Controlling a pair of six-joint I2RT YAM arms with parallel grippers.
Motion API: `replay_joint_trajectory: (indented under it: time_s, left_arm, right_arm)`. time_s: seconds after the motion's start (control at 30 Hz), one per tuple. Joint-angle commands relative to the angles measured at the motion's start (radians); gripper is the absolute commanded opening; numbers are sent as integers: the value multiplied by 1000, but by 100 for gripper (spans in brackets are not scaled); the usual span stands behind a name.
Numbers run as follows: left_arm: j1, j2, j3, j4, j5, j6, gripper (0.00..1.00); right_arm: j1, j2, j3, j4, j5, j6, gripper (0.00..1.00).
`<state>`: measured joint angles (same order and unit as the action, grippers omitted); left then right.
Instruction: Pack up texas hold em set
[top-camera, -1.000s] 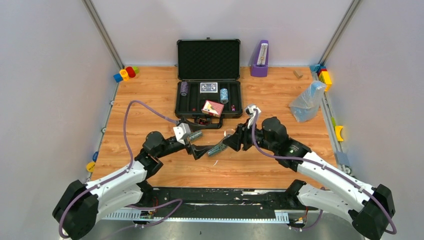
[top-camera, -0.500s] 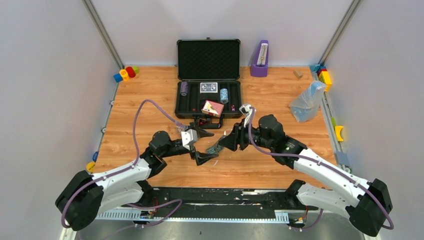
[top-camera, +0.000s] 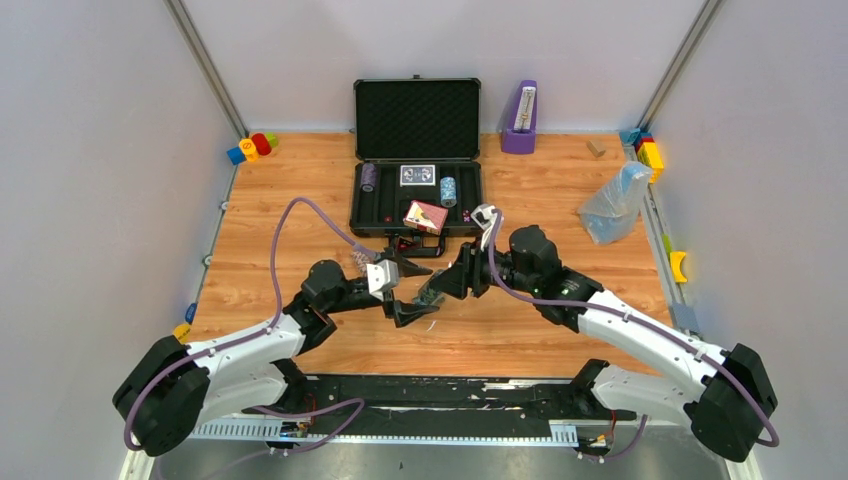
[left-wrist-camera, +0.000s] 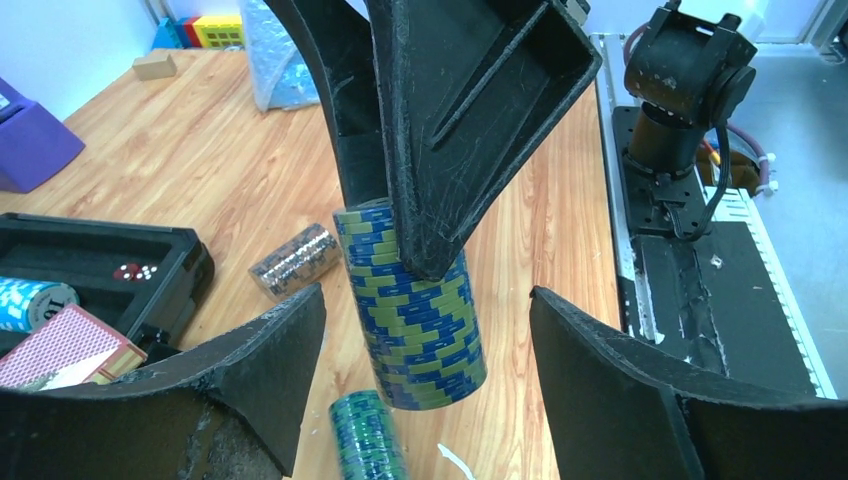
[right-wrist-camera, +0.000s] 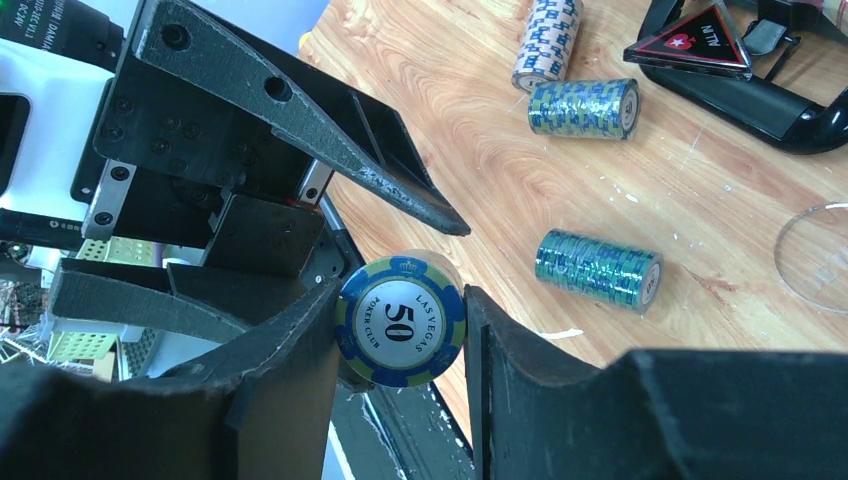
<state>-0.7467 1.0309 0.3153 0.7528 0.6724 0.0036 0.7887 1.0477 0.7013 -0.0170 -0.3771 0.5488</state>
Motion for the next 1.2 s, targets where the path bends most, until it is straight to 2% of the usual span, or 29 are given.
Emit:
replay_joint_trajectory:
  time_s: [0.0,0.07,0.13,0.17,0.2,0.27,0.33,0.4,0.43,0.57,0.67,0.8,1.07,1.17]
  left_arm:
    - [-8,3,38,43,-2,29,80]
    - [-8,4,42,31,-12,31,75]
    - [-8,5,48,12,-24,39,64]
    - [-8,7,51,5,-29,41,52]
    - [-8,8,61,-15,-31,45,45]
    - [-8,11,80,-57,-38,50,20]
    - [-8,18,102,-97,-45,51,9]
    - [-8,22,116,-128,-63,48,5]
    - [-8,23,118,-134,-79,46,5]
    - [-8,8,85,-84,-196,-21,0]
    - [-7,1,84,-94,-347,-62,0]
    - [-6,5,149,-249,-489,-74,0]
    - [11,65,272,-465,-817,-162,0]
    - [75,108,315,-539,-856,-227,0]
  right_arm:
    - [-3,-10,63,152,-20,42,11]
    - [-3,-12,60,160,-19,47,11]
    - [-3,-15,57,165,-19,44,13]
    - [-3,-18,58,164,-17,33,16]
    - [-3,-22,61,154,-11,19,23]
    - [-3,-31,71,128,10,-6,39]
    - [-3,-47,73,106,31,-20,56]
    - [-3,-63,66,92,63,-28,68]
    - [-3,-71,61,85,82,-29,70]
    - [-4,-128,39,-8,245,-17,75]
    - [-3,-195,0,-59,406,-10,79]
    - [-3,-285,-77,-63,517,-18,79]
    - [-3,-396,-141,-118,559,-28,79]
    - [-3,-409,-150,-136,562,-34,79]
